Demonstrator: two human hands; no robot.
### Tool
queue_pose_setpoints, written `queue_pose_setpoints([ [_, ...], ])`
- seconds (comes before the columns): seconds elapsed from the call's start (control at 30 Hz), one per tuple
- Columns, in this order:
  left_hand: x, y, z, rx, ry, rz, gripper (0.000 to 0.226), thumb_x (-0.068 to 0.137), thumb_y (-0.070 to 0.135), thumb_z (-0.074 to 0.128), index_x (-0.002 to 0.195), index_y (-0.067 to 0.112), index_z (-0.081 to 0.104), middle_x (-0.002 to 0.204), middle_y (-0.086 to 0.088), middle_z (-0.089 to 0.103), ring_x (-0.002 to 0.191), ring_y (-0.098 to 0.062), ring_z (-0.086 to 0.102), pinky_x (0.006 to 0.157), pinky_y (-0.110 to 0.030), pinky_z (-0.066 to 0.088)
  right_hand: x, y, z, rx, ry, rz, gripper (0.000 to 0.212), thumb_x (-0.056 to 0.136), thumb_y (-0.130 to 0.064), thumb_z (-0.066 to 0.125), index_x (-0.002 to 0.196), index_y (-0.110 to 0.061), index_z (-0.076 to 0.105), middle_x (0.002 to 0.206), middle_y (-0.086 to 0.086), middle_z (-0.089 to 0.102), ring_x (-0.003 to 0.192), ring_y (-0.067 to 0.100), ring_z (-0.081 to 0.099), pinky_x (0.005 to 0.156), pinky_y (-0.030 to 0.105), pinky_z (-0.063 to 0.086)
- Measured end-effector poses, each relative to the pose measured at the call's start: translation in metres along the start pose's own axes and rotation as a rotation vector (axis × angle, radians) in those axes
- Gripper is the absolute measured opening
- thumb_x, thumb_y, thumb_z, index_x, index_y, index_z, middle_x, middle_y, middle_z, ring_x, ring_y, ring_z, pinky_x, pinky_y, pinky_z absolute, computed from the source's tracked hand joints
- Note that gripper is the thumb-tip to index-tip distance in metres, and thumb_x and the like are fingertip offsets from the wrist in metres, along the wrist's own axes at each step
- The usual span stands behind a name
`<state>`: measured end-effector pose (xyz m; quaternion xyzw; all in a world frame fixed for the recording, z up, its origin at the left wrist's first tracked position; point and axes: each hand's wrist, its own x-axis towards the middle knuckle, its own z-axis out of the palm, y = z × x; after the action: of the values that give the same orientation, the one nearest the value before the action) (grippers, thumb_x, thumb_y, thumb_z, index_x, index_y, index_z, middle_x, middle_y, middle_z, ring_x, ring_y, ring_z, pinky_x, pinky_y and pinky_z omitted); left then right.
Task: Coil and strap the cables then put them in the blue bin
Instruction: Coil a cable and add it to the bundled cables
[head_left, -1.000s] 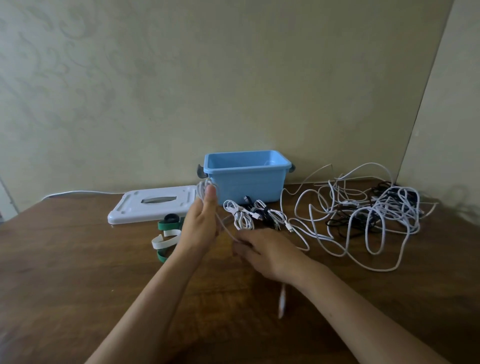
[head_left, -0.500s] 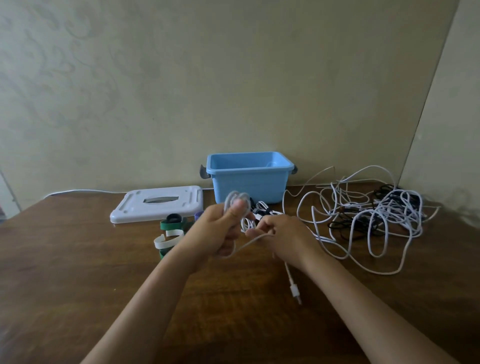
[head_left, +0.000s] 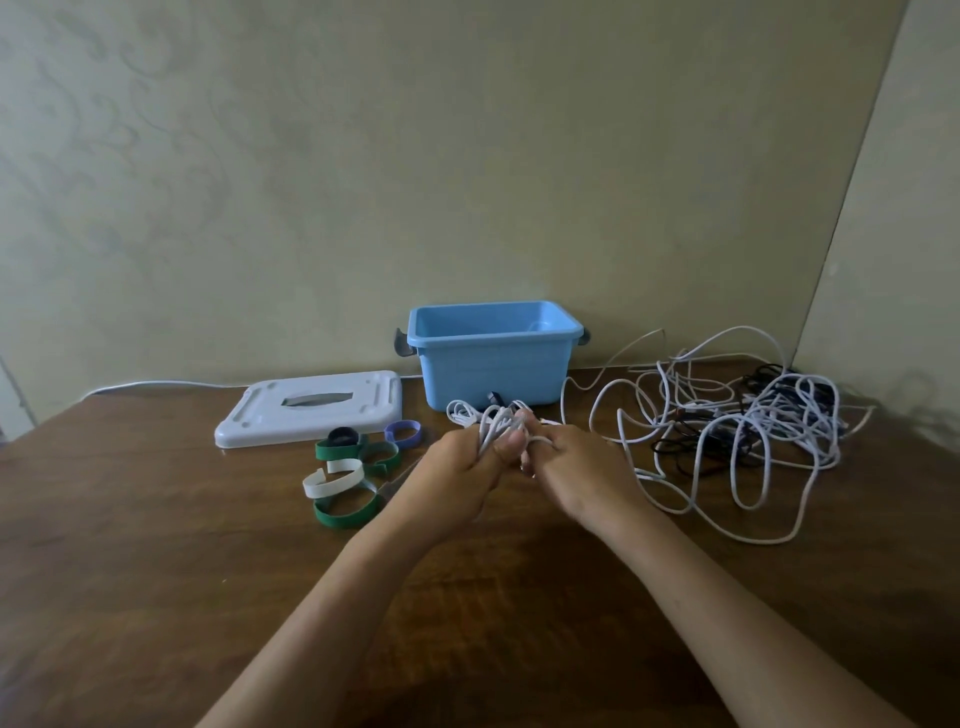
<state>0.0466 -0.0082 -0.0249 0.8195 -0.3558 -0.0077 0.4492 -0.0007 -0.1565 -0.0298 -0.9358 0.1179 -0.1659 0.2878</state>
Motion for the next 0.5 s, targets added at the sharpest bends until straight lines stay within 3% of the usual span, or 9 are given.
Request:
queue_pose_setpoints([
  [0.1,0.002,0.000,0.000,0.049,0.048,0.044,0.035,0.098,0.050,0.044,0.070,0.030,0.052,0.060,0.010,0.051,0.057,-0.007,0.049,0.057,-0.024,0.039,0.001,0.000,-0.005,0.087,-0.030,0.019,0.055,0.102,-0.053,0.040,0.075,-0.017,0.072,0.080,0.003,0.071,0.076,0.024,0.065,0.069,0.032,0.045],
  [0.17,0.002,-0.003,0.000,0.043,0.065,0.025,0.034,0.098,0.049,0.044,0.073,0.028,0.052,0.061,0.008,0.051,0.056,-0.008,0.049,0.057,-0.024,0.040,0.000,0.001,-0.009,0.213,-0.021,-0.020,0.040,0.095,-0.050,0.058,0.074,-0.019,0.071,0.070,-0.001,0.067,0.067,0.017,0.061,0.060,0.030,0.040],
  [0.3,0.004,-0.011,-0.005,-0.102,0.146,-0.076,0.041,0.098,0.050,0.045,0.075,0.019,0.058,0.059,0.002,0.053,0.053,-0.012,0.049,0.058,-0.034,0.044,0.000,0.001,-0.012,0.461,-0.164,-0.042,0.026,0.087,-0.047,0.074,0.085,-0.021,0.072,0.070,-0.002,0.070,0.066,0.011,0.068,0.068,0.030,0.052],
  [0.5,0.006,-0.012,-0.009,-0.127,0.147,-0.061,0.040,0.100,0.047,0.043,0.076,0.018,0.057,0.057,0.006,0.054,0.047,0.000,0.050,0.053,-0.022,0.043,0.003,0.003,-0.007,0.554,-0.163,-0.124,0.017,0.093,-0.031,0.072,0.093,-0.014,0.076,0.082,0.001,0.079,0.081,0.015,0.076,0.092,0.043,0.057],
])
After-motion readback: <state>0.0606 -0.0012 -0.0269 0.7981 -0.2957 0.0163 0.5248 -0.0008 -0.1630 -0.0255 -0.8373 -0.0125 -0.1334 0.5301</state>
